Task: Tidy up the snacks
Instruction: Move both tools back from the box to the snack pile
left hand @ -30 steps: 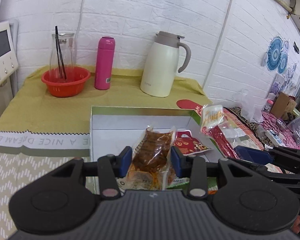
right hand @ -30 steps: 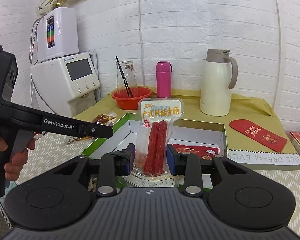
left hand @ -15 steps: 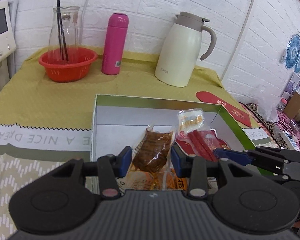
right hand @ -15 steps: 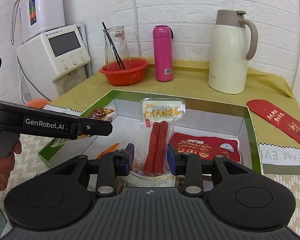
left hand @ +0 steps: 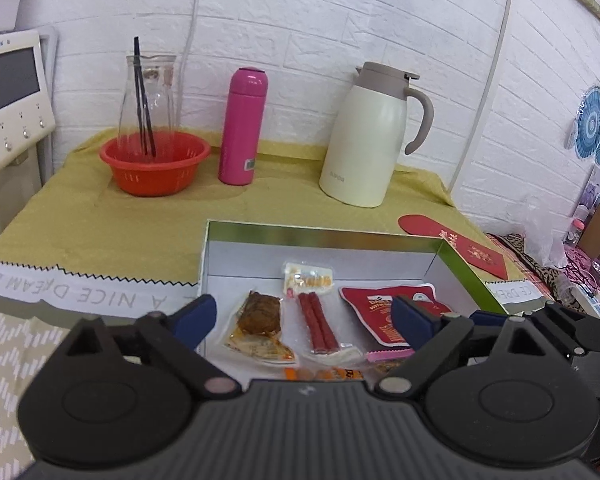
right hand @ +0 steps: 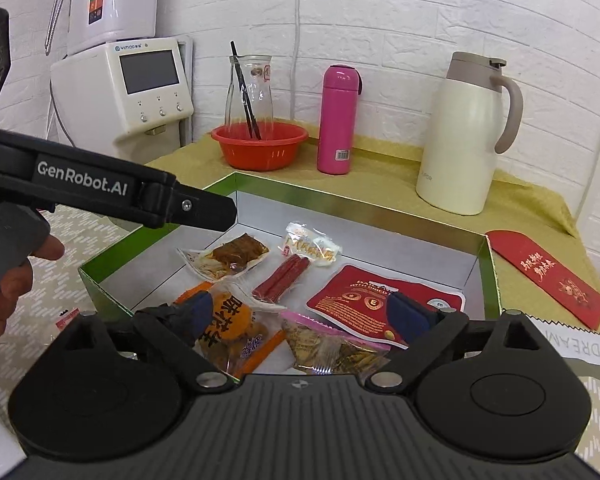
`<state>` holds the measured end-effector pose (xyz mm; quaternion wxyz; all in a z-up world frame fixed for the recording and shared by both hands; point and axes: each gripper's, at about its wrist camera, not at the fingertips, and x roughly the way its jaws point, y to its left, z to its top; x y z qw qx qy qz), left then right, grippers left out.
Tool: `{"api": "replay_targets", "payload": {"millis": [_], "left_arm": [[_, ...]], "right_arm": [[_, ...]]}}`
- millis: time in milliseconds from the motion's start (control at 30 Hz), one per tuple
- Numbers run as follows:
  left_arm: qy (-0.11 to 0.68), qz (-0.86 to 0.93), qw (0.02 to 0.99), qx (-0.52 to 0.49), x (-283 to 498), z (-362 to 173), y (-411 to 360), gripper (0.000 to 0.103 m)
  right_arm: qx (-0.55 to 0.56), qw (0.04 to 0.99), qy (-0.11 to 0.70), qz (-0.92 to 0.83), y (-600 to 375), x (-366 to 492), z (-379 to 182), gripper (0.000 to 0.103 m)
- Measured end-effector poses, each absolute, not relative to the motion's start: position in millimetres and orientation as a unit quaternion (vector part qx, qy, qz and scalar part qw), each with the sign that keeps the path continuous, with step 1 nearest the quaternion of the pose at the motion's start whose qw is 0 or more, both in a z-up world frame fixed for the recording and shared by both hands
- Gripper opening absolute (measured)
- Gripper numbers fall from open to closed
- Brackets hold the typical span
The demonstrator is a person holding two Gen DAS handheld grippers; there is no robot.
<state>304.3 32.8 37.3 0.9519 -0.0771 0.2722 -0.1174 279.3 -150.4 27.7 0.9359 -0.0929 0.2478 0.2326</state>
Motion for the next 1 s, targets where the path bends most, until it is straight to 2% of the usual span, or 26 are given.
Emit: {"api": "replay_targets", "payload": {"millis": [633,833,1000], "left_arm": [[0.247,-0.136,0.958,-0.044,191,92,24,0.093],[0.241,-0.168,0.955,-0.046,140,89,28,0.093],[0.252,-0.187,0.947,-0.067,102,66,35,0.093]], "right_arm": [[-0.074,0.953,0.176,0.235,-180,171,86,0.103],[-0.092,0.959,0.148,0.225,-193,118,93,0.103],[-0.076,0.961,0.146,0.221,-206,79,77,0.103]]}}
